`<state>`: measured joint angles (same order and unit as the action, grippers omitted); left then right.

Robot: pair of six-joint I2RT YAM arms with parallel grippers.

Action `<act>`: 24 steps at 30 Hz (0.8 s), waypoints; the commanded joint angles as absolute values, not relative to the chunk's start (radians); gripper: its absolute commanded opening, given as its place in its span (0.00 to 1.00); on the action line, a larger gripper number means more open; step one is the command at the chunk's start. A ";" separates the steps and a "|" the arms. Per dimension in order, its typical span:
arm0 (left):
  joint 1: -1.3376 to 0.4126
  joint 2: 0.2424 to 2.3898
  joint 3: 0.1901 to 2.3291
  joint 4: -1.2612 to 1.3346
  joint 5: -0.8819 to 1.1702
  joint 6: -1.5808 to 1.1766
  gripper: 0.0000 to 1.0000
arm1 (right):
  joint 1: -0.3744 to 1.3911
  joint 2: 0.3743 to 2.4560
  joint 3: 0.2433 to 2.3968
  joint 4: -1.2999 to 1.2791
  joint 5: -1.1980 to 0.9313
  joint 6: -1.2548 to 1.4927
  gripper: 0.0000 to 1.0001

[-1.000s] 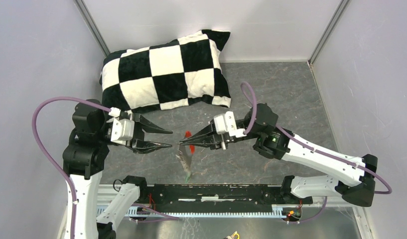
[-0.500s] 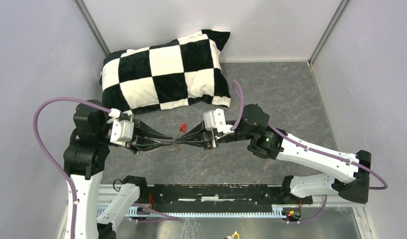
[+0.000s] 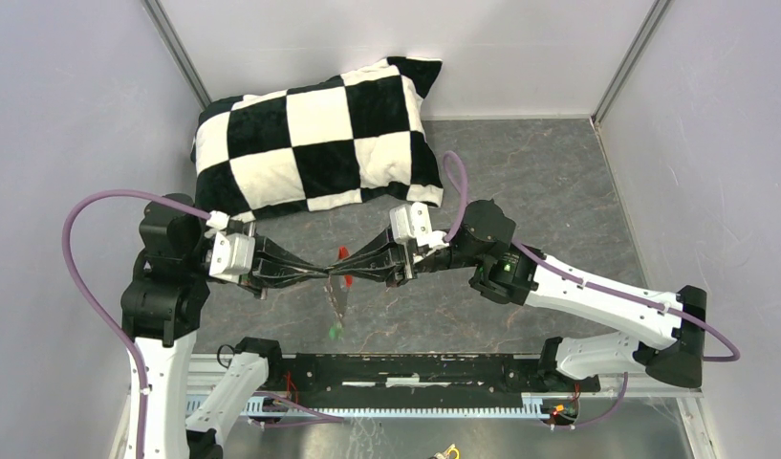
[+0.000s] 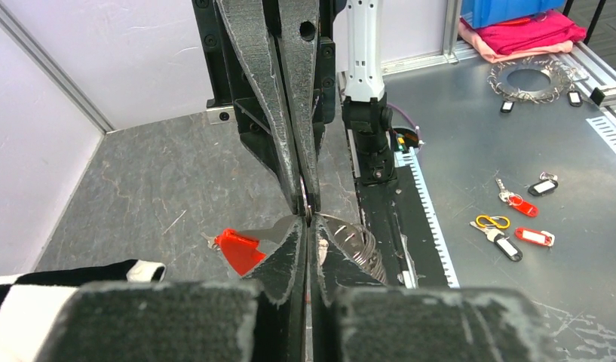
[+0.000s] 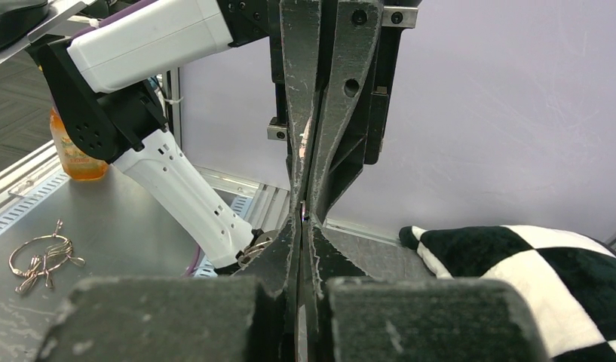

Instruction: Put the keys on the keyring

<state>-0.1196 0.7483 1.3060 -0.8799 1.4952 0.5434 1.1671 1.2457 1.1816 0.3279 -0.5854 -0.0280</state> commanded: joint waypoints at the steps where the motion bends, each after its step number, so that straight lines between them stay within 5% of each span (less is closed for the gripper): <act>1: -0.123 0.749 1.307 -0.857 1.508 0.565 0.02 | 1.184 1.264 1.223 0.377 -0.577 -0.028 0.01; 6: -0.123 0.751 1.307 -0.857 1.517 0.568 0.02 | 1.184 1.260 1.230 0.327 -0.573 -0.040 0.08; 13: -0.123 0.702 1.299 -0.852 1.498 0.716 0.02 | 1.184 1.176 1.212 0.206 -0.561 -0.119 0.45; 24: -0.123 0.616 1.255 -0.852 1.503 1.040 0.02 | 1.182 1.034 1.222 0.017 -0.422 -0.222 0.47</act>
